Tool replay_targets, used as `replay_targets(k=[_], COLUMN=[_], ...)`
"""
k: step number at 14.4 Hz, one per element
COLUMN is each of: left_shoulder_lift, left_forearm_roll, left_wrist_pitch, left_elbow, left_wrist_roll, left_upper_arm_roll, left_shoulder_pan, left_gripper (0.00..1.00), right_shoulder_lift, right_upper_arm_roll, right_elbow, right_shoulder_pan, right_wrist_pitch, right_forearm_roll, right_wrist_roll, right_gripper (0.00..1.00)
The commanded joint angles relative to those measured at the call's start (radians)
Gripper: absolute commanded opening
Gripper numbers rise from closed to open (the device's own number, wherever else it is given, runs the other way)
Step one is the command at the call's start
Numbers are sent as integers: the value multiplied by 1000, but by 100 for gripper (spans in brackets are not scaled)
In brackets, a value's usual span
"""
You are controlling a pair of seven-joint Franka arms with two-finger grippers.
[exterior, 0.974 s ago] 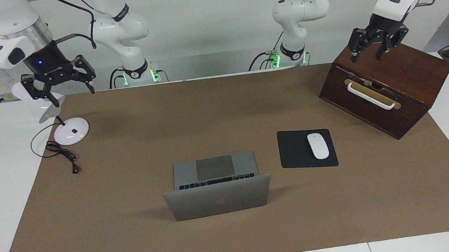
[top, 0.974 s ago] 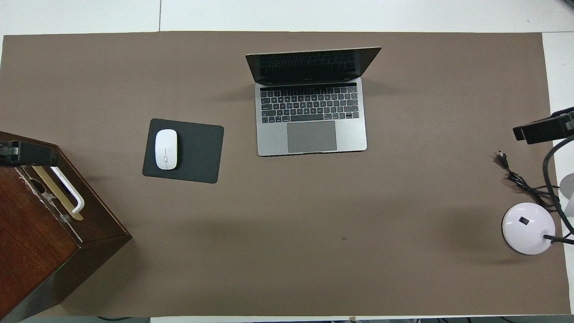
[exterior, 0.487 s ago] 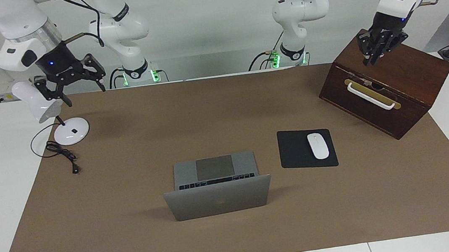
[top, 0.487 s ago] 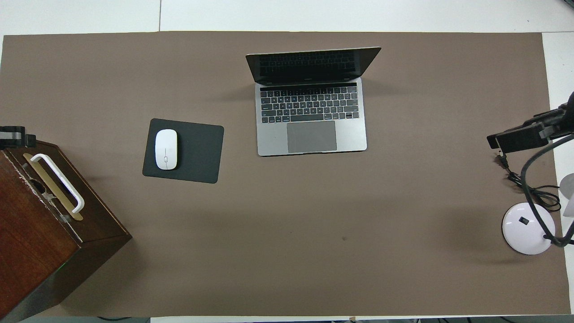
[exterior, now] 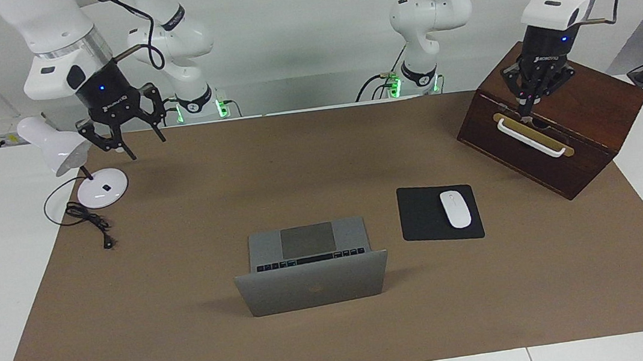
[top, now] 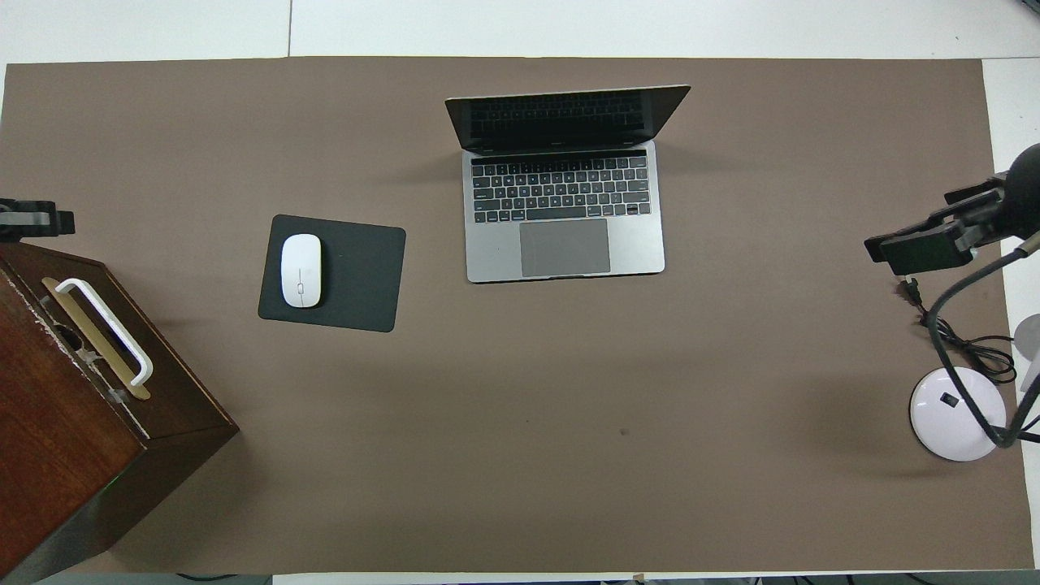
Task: Close laptop with both arms
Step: 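Move the left gripper beside the laptop while the right gripper reaches the lid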
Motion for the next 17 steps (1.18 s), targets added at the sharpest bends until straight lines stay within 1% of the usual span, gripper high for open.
replay_targets(k=[1,3,4,6,8,9,11,12,14,15,17], left_shoulder_lift=[-119,-168,-185,-190,-176,-157,-91,-45,69,109,137], left_forearm_roll=[-31,-31,-31,-31,-31,-31,-31,-31,-31,-31,-31], left_wrist_pitch=[259,442,512,650,836,916,1039,1100,1275,1326,1344], left_elbow=[-275,-426,-487,-575,-668,-702,-722,-724,-722,-718,-707], left_wrist_roll=[12,12,13,14,14,14,14,13,2,2,3], left_upper_arm_roll=[10,10,10,12,12,12,12,12,12,12,12], left_shoulder_pan=[-90,-154,-188,-254,-312,-337,-381,-400,-441,-455,-460], left_gripper=[0,0,0,0,0,0,0,0,0,0,0], right_shoulder_lift=[49,79,101,160,213,245,300,337,403,441,498], right_upper_arm_roll=[42,59,62,71,83,83,83,83,83,83,77], right_elbow=[46,75,98,165,224,251,317,351,438,486,557], right_shoulder_pan=[-5,-5,-5,7,21,24,47,63,90,106,136], right_wrist_pitch=[21,25,25,25,25,25,24,25,17,13,5], right_forearm_roll=[-37,-44,-41,-42,-44,-44,-45,-47,-76,-81,-116], right_wrist_roll=[-42,-13,51,172,223,244,283,318,354,354,355], right_gripper=[0,0,0,0,0,0,0,0,0,0,0])
